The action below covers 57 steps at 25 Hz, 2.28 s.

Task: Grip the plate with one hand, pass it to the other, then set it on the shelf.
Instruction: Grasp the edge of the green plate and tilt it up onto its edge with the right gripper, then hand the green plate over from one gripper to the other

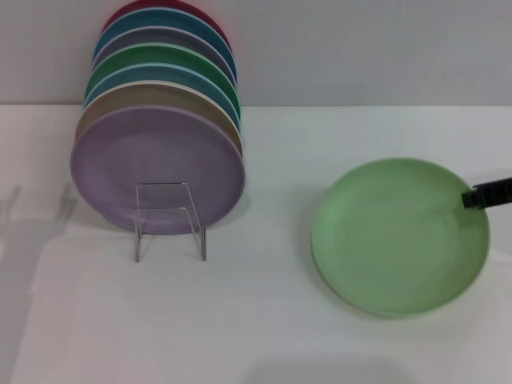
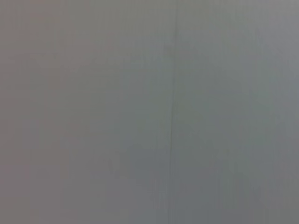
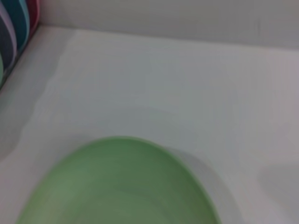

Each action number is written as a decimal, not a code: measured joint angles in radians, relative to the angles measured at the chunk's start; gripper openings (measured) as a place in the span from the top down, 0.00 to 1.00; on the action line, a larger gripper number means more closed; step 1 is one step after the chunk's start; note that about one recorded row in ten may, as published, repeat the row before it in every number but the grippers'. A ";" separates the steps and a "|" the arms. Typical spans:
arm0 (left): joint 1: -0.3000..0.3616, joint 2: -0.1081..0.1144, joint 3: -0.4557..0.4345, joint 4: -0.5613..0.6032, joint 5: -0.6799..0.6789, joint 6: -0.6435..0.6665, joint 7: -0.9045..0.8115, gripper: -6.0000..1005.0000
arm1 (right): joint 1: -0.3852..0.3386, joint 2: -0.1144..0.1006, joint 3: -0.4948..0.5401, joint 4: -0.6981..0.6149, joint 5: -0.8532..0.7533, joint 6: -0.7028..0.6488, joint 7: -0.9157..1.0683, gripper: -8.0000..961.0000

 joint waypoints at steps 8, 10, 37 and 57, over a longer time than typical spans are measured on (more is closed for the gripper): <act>0.002 -0.002 0.000 -0.001 0.000 0.000 0.000 0.20 | -0.013 0.002 -0.019 0.035 0.052 -0.138 -0.073 0.96; 0.002 -0.002 0.000 -0.001 0.000 0.000 0.000 0.20 | -0.016 0.002 -0.030 0.035 0.052 -0.162 -0.078 0.96; 0.011 -0.003 0.007 0.000 0.006 -0.005 -0.008 0.20 | -0.159 0.003 -0.400 -0.012 0.021 -0.904 -0.169 0.96; 0.024 -0.005 0.041 -0.016 0.006 0.004 -0.020 0.20 | -0.219 0.007 -0.692 -0.437 0.011 -1.838 -0.068 0.97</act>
